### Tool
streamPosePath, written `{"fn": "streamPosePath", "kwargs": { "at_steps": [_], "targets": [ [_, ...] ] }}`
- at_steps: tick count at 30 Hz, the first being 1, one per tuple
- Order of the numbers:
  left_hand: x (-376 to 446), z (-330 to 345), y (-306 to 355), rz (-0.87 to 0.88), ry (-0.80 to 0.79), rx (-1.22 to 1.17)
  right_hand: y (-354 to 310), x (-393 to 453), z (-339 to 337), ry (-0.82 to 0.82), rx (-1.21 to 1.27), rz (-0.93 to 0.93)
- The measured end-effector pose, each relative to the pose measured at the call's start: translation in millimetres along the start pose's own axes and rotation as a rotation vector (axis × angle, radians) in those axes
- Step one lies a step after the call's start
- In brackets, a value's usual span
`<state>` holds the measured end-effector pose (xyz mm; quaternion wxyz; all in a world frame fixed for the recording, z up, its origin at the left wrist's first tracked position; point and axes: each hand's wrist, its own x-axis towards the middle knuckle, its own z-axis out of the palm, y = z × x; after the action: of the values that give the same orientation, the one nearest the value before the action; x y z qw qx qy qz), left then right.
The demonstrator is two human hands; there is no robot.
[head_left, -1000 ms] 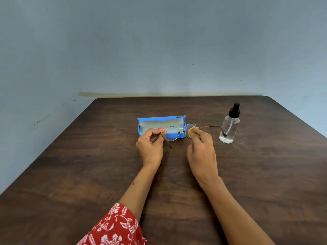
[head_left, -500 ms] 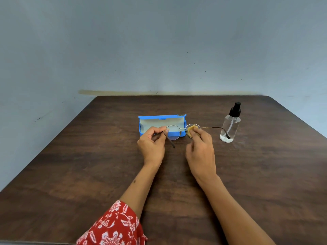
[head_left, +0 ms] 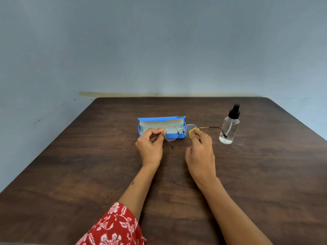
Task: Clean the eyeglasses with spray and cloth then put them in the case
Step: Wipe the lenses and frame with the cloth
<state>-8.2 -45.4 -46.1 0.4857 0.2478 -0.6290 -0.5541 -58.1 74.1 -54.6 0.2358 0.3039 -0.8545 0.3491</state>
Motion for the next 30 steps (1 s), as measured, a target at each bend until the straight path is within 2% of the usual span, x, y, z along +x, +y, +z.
{"fn": "streamPosePath", "kwargs": {
  "at_steps": [4,8,13,18,23,28,30],
  "targets": [
    [1.1,-0.8,-1.8,0.004,-0.005,0.014,-1.0,-0.7,1.8,-0.027,0.033,-0.047],
    [2.0,-1.4,-0.6,-0.001,0.008,0.004,4.4,2.3,-3.1,-0.02,0.012,0.102],
    [0.8,0.4,-0.6,-0.001,-0.003,0.009,-2.4,-0.8,1.8,-0.029,0.029,-0.04],
    [0.5,0.2,-0.7,-0.004,0.0,0.006,2.3,1.7,-1.6,-0.006,0.007,0.053],
    [-1.4,1.3,0.3,0.003,-0.008,0.004,-2.4,-0.9,1.8,-0.02,0.029,-0.043],
    [-0.5,0.4,1.2,-0.014,0.002,0.003,3.1,2.6,-3.2,-0.01,0.031,0.098],
    [-1.5,2.2,0.7,-0.029,-0.004,0.008,1.7,1.8,-2.8,-0.016,0.023,0.08]
  ]
}}
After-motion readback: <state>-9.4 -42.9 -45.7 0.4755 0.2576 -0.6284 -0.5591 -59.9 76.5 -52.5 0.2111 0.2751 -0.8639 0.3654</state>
